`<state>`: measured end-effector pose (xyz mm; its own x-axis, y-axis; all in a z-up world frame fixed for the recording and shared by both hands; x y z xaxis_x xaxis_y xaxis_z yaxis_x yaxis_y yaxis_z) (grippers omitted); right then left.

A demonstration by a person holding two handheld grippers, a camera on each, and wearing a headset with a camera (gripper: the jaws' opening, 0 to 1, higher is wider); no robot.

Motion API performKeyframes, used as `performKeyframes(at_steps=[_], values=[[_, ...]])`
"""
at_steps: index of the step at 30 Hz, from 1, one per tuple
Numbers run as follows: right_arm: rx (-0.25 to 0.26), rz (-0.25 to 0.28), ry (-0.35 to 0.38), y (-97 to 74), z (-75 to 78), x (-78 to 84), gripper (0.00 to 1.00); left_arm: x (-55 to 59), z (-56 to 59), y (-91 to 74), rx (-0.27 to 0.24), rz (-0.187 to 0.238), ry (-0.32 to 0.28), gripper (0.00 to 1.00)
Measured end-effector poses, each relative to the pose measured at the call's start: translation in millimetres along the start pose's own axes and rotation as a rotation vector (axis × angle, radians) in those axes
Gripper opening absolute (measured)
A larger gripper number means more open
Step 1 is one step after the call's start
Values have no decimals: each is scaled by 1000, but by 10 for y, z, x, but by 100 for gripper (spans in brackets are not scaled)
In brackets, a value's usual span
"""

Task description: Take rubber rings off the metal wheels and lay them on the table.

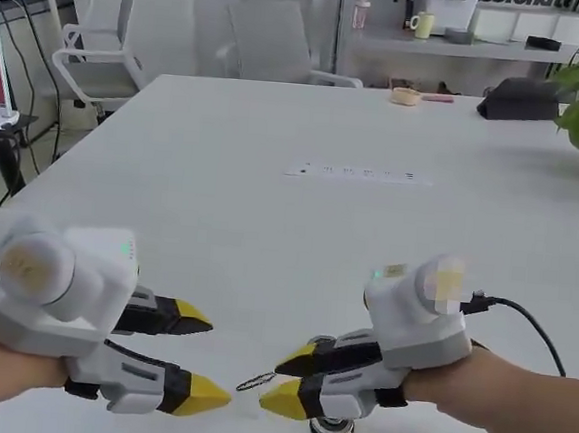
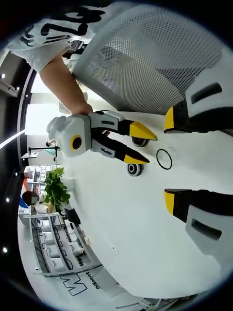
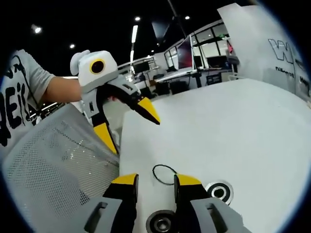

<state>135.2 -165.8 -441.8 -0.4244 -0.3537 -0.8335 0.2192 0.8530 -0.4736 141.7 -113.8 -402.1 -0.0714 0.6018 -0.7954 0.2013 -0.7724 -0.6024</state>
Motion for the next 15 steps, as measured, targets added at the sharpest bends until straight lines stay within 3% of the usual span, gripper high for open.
performKeyframes(at_steps=[8, 15], values=[[10, 31, -1, -204, 11, 22, 31, -91, 68, 154, 38, 5, 6, 42], [31, 21, -2, -395, 38, 194, 31, -162, 224, 394, 114, -10, 32, 39]])
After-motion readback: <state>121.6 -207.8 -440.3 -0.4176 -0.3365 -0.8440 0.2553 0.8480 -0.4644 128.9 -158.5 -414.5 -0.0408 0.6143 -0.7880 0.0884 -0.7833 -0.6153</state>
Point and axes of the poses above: the centre of the closed fingertips' face, and the gripper's own axes: y roughly forward along the fingers, z roughly to its right, x roughly out of its underside, the point moved 1 cm from there along -y, roughly backward along the fingers, and after that the axes turned 1 degree about y, right-handed, at the moved point
